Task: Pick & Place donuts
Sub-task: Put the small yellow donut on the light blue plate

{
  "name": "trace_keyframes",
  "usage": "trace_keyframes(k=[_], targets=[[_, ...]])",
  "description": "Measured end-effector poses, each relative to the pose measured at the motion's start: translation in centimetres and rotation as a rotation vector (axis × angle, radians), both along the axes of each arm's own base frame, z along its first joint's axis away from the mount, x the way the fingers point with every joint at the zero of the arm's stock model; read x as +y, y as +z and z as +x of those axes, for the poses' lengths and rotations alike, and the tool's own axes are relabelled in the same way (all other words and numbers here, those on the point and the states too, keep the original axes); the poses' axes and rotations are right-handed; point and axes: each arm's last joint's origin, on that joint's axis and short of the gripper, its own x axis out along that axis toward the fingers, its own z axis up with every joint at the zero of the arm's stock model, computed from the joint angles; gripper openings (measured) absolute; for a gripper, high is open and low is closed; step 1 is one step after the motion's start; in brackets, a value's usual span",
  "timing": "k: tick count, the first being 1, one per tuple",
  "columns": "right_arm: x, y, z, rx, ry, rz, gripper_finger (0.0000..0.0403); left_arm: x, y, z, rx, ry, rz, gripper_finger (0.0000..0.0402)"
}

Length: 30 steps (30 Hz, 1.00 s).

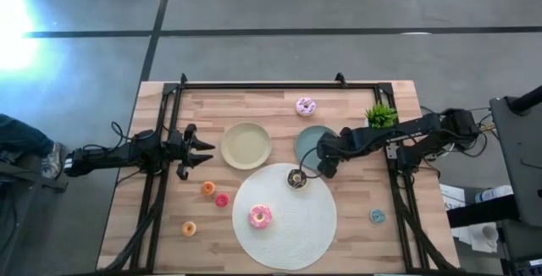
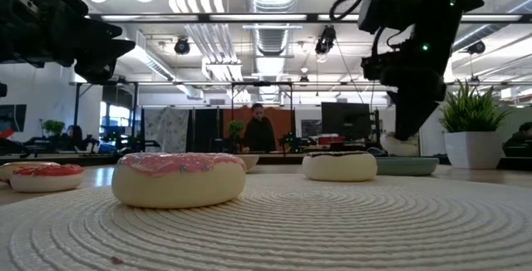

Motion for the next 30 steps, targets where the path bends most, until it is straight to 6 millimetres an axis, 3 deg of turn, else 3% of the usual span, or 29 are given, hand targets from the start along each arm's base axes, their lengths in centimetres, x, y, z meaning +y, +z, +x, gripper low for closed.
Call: trace_keyframes(k=[2, 10, 12, 16, 21, 30], targets=[[0.0, 0.2, 0.2, -0.011, -0.001, -0.013, 0.0172, 0.0, 0.1, 0.0, -0.010, 0.001, -0.036, 0.0129], [-0.2, 0.4, 0.3, -0.010, 0.038, -0.030, 0.0171, 0.4, 3.2, -0.6, -0.367, -0.007, -0.837, 0.0129], [-0.1, 0.4, 0.3, -0.010, 0.042, -0.028, 0.0171, 0.6, 3.6, -0.8, -0.449, 0.045, -0.890, 0.0129], [-0.1, 0.4, 0.4, -0.014, 0.032, 0.004, 0.0171, 1.2, 4.4, -0.9, -0.551, 0.233, -0.934, 0.0129], [-0.2, 0.4, 0.4, -0.043, -0.085, 0.072, 0.0171, 1.2, 6.0, 0.9, -0.409, 0.250, -0.927, 0.0129], [-1.3, 0.4, 0.3, -0.088, -0.330, 0.165, 0.0171, 1.7, 8.1, 9.6, -0.006, 0.311, -0.470, 0.0129]])
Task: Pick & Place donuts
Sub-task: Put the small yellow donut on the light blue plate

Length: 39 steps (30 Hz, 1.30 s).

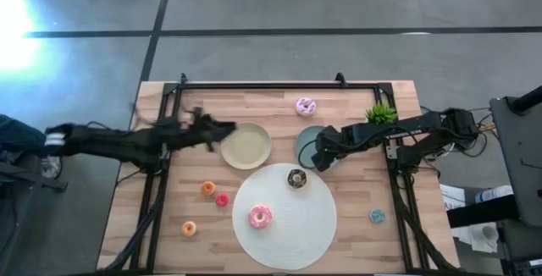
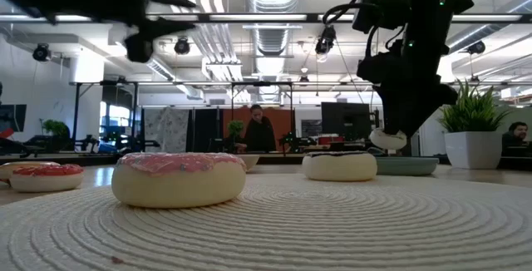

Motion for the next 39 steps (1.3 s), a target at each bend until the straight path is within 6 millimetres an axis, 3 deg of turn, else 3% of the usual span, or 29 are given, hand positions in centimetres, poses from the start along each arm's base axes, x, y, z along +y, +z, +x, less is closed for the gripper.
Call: trace_keyframes(k=[5, 12, 18, 22, 26, 30, 35, 39], targets=[[-0.6, 0.0, 0.0, -0.020, -0.096, 0.098, 0.0171, 0.4, 0.0, 5.9, 0.171, -0.051, 0.201, 0.0129], [-1.6, 0.0, 0.0, -0.061, -0.206, 0.215, 0.0171, 0.4, -2.5, 13.1, 0.316, -0.229, 0.301, 0.0129], [-2.7, 0.1, 0.0, -0.095, -0.267, 0.283, 0.0171, 0.4, -4.1, 16.9, 0.339, -0.263, 0.314, 0.0129], [-3.4, 0.2, 0.3, -0.142, -0.283, 0.295, 0.0171, 0.1, -4.1, 19.9, 0.251, -0.315, 0.293, 0.0129], [-3.4, 0.4, 0.2, -0.155, -0.274, 0.296, 0.0171, 0.1, -6.5, 22.6, 0.297, -0.323, 0.213, 0.0129], [-3.4, 0.6, 0.1, -0.162, -0.267, 0.294, 0.0171, 0.4, -7.2, 25.0, 0.269, -0.320, 0.192, 0.0129], [-3.3, 0.6, -0.1, -0.154, -0.249, 0.291, 0.0171, 0.3, -8.7, 26.8, 0.308, -0.335, 0.167, 0.0129], [-3.3, 0.6, -0.2, -0.149, -0.219, 0.285, 0.0171, 0.3, -8.9, 27.1, 0.346, -0.338, 0.171, 0.0128]])
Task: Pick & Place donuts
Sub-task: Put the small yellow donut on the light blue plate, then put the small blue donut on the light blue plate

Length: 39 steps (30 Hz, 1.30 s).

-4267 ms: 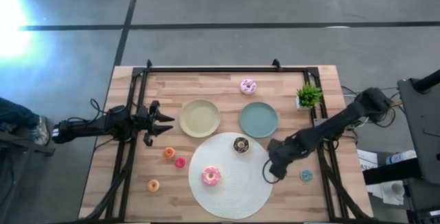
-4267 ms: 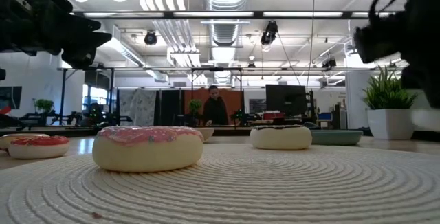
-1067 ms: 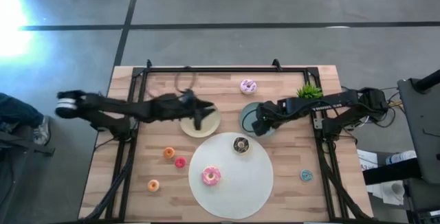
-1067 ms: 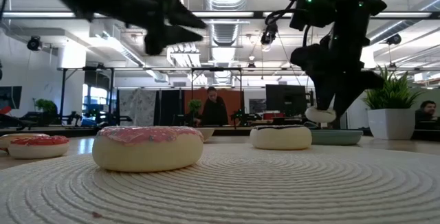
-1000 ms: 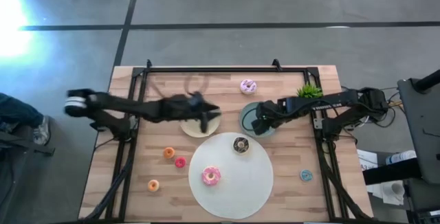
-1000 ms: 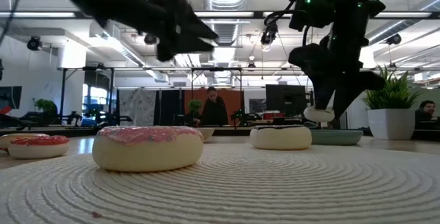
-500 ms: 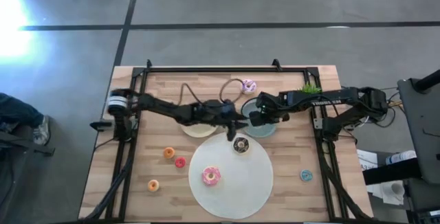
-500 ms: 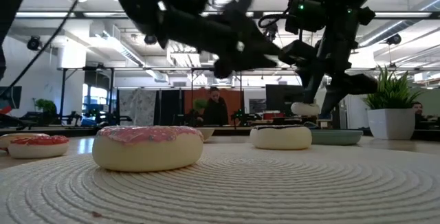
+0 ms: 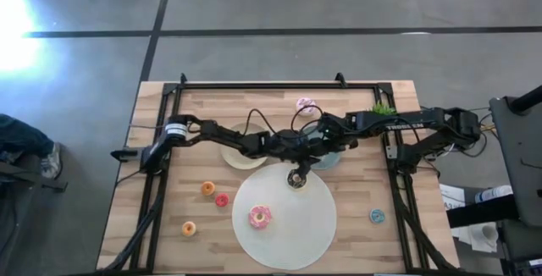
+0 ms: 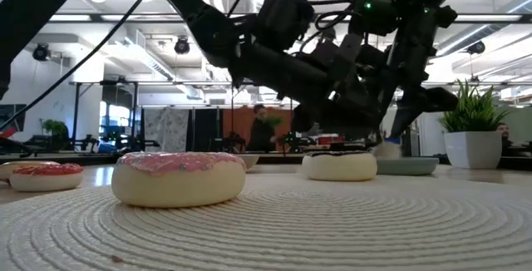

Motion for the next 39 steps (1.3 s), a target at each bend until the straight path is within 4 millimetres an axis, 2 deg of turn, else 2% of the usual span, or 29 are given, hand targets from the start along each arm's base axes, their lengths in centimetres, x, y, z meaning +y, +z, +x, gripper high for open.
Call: trace_keyframes(k=[6, 11, 16, 19, 22, 26, 31, 35, 39], targets=[[0.1, -0.1, -0.3, 0.014, 0.062, -0.022, 0.0171, 0.0, -1.5, -0.5, 0.069, 0.000, 0.000, 0.0128], [0.6, 1.6, -1.9, 0.046, 0.205, -0.081, 0.0181, -0.3, -0.6, -1.6, 0.147, -0.020, 0.035, 0.0128], [3.4, 4.1, -5.8, 0.133, 0.378, -0.083, 0.0186, -1.0, 0.3, -3.4, 0.188, -0.035, 0.101, 0.0129], [5.9, 4.6, -8.0, 0.160, 0.504, -0.025, 0.0181, -0.9, 0.6, -4.6, 0.196, -0.001, 0.116, 0.0128], [8.3, 4.9, -9.1, 0.135, 0.613, 0.036, 0.0172, -0.7, 1.0, -5.8, 0.201, 0.020, 0.129, 0.0128], [11.2, 4.2, -9.7, 0.190, 0.746, 0.088, 0.0163, -0.5, 1.4, -6.6, 0.193, 0.015, 0.151, 0.0129], [14.9, 2.1, -9.9, 0.337, 0.943, 0.098, 0.0165, -0.5, 1.2, -6.9, 0.203, 0.015, 0.148, 0.0128], [17.1, 0.8, -9.9, 0.373, 1.007, 0.070, 0.0178, -0.6, 1.3, -6.9, 0.200, 0.015, 0.145, 0.0128], [19.0, -0.3, -10.0, 0.336, 1.037, -0.005, 0.0193, -0.6, 1.3, -6.9, 0.198, 0.018, 0.137, 0.0128]])
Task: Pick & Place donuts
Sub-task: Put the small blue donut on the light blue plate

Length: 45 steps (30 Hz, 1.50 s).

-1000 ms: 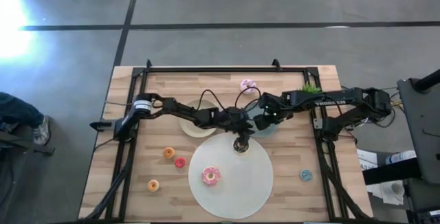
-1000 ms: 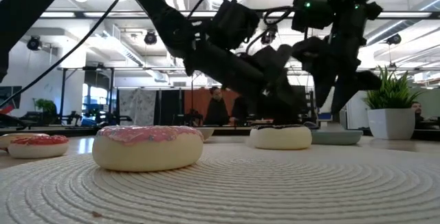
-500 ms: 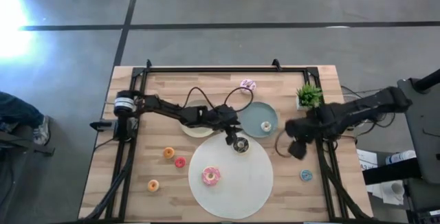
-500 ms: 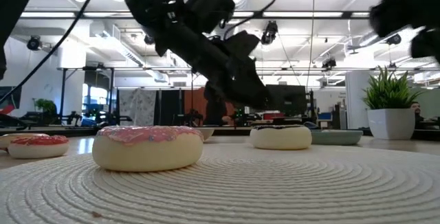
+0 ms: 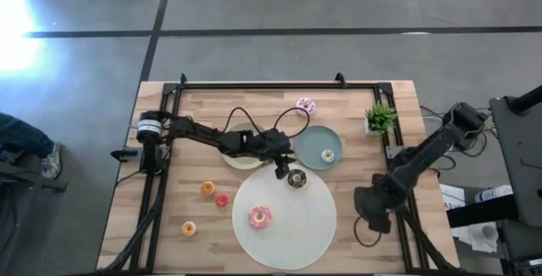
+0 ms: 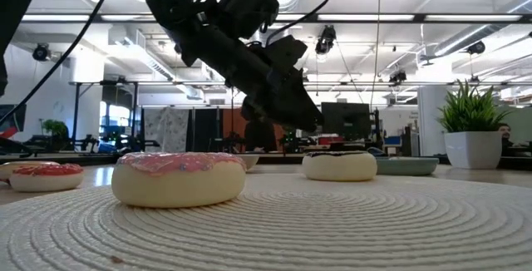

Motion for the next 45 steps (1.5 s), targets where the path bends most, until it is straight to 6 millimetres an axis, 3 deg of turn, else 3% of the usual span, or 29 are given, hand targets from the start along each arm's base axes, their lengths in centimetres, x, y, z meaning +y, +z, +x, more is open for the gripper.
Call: trace_keyframes(k=[8, 21, 26, 31, 35, 39, 45], targets=[[1.8, -1.6, -1.7, -0.003, 0.029, -0.062, 0.0192, 0.0, 0.0, 0.0, -0.001, 0.014, -0.023, 0.0129], [1.2, -4.2, -2.5, -0.027, -0.046, -0.036, 0.0162, -0.3, 0.0, 0.0, -0.003, 0.030, -0.062, 0.0128], [0.9, -4.9, -2.7, -0.021, -0.049, -0.011, 0.0130, -0.7, 0.0, 0.0, -0.001, 0.032, -0.083, 0.0128], [0.5, -5.0, -2.6, -0.015, -0.082, -0.004, 0.0071, -1.2, -0.1, -0.1, 0.012, 0.022, -0.085, 0.0128], [-0.6, -4.4, -1.8, -0.056, -0.203, 0.004, 0.0021, -1.5, -0.3, -0.2, 0.032, 0.045, -0.070, 0.0128], [-2.7, -2.9, -0.1, -0.246, -0.372, -0.047, 0.0014, -1.8, -0.5, -0.3, 0.056, 0.077, -0.059, 0.0128], [-8.4, -0.8, 3.0, -0.433, -0.589, -0.093, 0.0013, -2.0, 0.2, -0.7, 0.060, 0.091, -0.057, 0.0128]])
